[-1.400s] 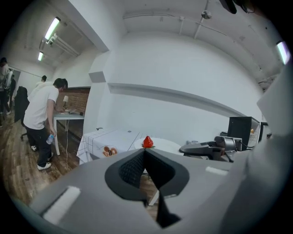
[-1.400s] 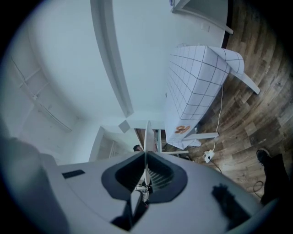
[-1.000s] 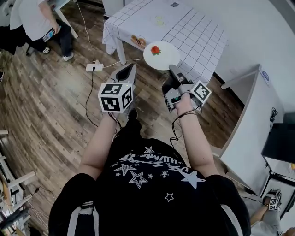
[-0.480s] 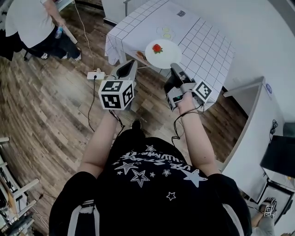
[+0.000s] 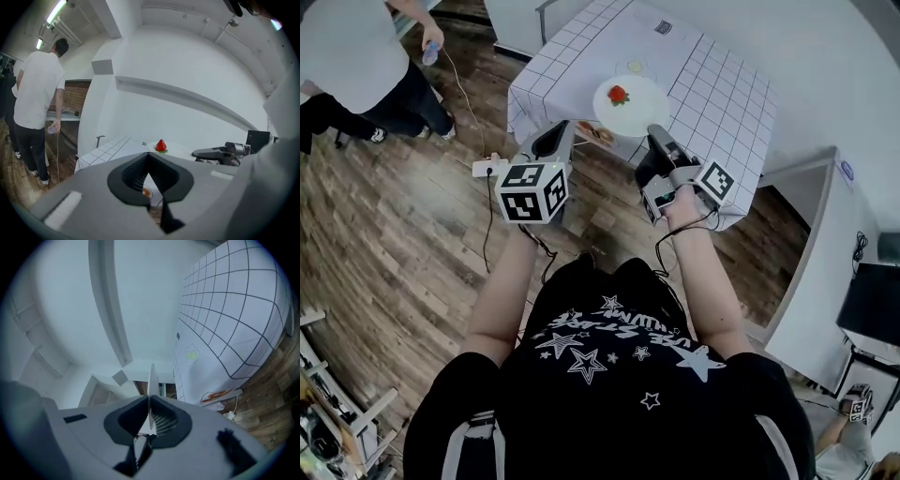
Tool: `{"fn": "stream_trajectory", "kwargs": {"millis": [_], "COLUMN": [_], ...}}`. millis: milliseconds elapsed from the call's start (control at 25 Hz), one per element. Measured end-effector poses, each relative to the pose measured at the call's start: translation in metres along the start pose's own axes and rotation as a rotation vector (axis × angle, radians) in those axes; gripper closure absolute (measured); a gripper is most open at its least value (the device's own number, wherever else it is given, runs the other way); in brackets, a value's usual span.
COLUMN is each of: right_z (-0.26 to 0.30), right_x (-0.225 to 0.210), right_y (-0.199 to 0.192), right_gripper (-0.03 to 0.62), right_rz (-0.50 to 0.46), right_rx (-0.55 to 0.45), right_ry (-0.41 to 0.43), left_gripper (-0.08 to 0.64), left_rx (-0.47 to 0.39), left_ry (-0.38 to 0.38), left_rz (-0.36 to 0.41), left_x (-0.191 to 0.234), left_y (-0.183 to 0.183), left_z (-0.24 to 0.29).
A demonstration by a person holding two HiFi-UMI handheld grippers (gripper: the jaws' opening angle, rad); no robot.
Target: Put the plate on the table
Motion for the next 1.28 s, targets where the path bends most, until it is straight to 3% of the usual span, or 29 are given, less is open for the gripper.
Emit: {"fn": "stream_trajectory", "kwargs": {"millis": [120, 280, 680, 800, 1080, 1280], "right_z": [-0.008, 0.003, 0.051, 0.075, 0.155, 0.169], "right_x": [-0.009, -0.011, -0.043, -0.049, -0.032, -0.033], "right_y": [-0.012, 0.007, 0.031, 0.053, 0.137, 0.148], "right_gripper": [0.571, 0.571, 0.572, 0.571, 0.571, 0.571], "right_rz": [-0.017, -0.011, -0.015, 0.003, 0.06, 0.035], "right_rx": [-0.014, -0.023, 0.027, 0.03, 0.049, 0.064], "right_ry": [-0.005, 0.0, 0.054, 0.049, 0.004, 0.037], "left_gripper": [0.551, 0.551, 0.551, 0.551, 0.551, 0.551], "left_rx": [-0.012, 0.002, -0.04, -0.035, 0.041, 0.012], "left_ry": [-0.012, 0.0, 0.048, 0.059, 0.074, 0.067], "left_rz": [-0.009, -0.019, 0.04, 0.041, 0.032, 0.04], "left_x": [0.015, 0.019, 0.044, 0.049, 0.044, 0.043], "left_y": [-0.014, -0.012, -0.012, 0.0, 0.071, 0.072], "left_z": [-0.008, 0.008, 0.035, 0.064, 0.16, 0.174]}}
Point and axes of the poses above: the fingertips, and each gripper's own axes: z forward along the fingers, x to its left, y out of its top, the point moved 9 cm from there along -z, backward along the fingers, and after that the axes turned 4 degrees about y, right-handed, at the moved point
